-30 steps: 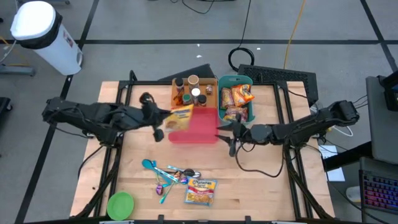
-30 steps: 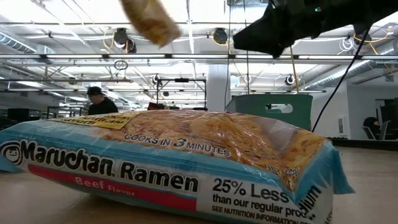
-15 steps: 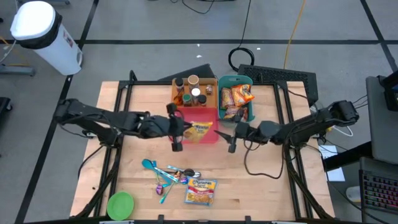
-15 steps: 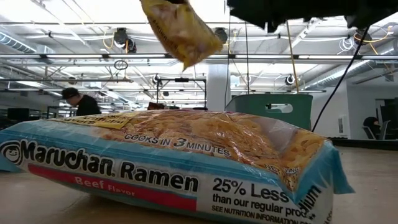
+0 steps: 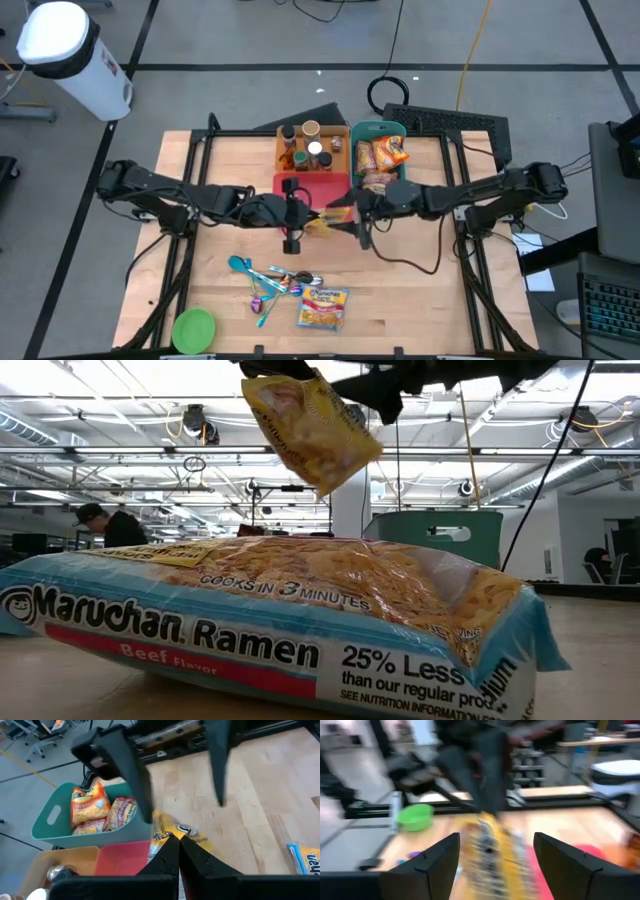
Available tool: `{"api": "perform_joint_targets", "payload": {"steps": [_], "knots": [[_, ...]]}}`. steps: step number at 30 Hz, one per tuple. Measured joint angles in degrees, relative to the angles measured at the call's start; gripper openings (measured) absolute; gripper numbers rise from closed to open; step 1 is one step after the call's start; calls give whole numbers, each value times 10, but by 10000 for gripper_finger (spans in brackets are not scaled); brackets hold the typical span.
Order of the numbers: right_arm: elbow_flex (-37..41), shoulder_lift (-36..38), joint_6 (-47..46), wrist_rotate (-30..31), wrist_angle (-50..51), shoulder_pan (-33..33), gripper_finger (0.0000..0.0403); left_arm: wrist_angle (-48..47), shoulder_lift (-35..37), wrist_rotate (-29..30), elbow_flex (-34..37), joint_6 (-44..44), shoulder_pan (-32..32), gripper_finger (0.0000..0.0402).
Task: Pick & Place Food Item
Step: Put the yellow noodle pack into the blue bin
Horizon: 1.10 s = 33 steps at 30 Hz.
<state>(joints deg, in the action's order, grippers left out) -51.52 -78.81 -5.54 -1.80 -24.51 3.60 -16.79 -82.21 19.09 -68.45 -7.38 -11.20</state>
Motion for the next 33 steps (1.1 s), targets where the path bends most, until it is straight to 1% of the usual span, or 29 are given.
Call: {"api": "perform_joint_targets", "payload": {"steps": [3, 6, 11, 15, 19, 23, 24, 26, 29, 33], "knots": [[-6, -20, -2, 0, 3, 0, 226, 2, 0, -4, 0, 1, 0, 3], [-7, -41, -13, 0, -14, -4, 209, 3, 0, -11, 0, 2, 0, 2], [-8, -49, -10, 0, -26, -3, 171, 3, 0, -13, 0, 4, 0, 2], [-8, -49, -9, 0, -28, -4, 128, 3, 0, -12, 0, 5, 0, 3], [-8, -49, -4, -2, -33, -4, 76, 4, 0, -12, 0, 6, 0, 3], [-8, -49, 9, -25, -30, -4, 16, 3, 0, -13, 0, 3, 0, 3], [-8, -49, 14, -30, -31, -4, 8, 3, 0, -12, 0, 3, 0, 2], [-8, -49, 19, -30, -32, -2, 7, 5, 0, -12, 0, 6, 0, 5], [-8, -49, 20, -30, -33, -2, 2, 16, 0, -8, 0, 8, 0, 33], [-8, -48, 21, -33, -33, -1, 1, 36, 5, -4, -4, -11, -9, 105]]}}
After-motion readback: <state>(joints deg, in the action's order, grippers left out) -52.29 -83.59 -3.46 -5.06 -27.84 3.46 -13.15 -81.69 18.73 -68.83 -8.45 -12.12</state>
